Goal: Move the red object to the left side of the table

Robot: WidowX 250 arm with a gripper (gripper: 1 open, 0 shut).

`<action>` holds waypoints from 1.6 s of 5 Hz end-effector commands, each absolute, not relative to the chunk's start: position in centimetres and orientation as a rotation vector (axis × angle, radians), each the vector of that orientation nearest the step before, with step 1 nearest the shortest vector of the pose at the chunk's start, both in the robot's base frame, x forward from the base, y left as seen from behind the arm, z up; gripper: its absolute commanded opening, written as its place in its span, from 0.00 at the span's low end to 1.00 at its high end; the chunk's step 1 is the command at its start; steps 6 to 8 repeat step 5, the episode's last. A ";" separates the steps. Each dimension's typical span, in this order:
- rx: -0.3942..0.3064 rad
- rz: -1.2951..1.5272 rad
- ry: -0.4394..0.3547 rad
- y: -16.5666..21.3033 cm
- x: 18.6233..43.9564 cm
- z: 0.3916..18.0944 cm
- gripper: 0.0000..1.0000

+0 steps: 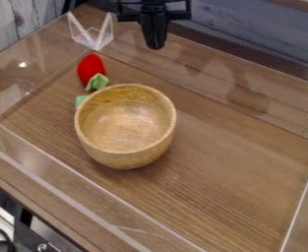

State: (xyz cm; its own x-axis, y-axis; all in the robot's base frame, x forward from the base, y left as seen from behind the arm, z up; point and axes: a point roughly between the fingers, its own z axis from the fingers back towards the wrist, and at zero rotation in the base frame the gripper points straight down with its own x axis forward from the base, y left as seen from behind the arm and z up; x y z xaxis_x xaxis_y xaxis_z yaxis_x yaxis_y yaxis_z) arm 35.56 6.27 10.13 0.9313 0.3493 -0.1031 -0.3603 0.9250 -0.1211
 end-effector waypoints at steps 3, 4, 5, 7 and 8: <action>-0.122 0.244 0.030 1.0 37.1 8.3 0.00; -0.120 0.181 0.039 -0.3 36.5 7.2 0.00; -0.120 0.141 0.052 -0.2 36.0 7.6 0.00; -0.120 0.141 0.052 -0.2 36.0 7.6 0.00; -0.120 0.141 0.052 -0.2 36.0 7.6 0.00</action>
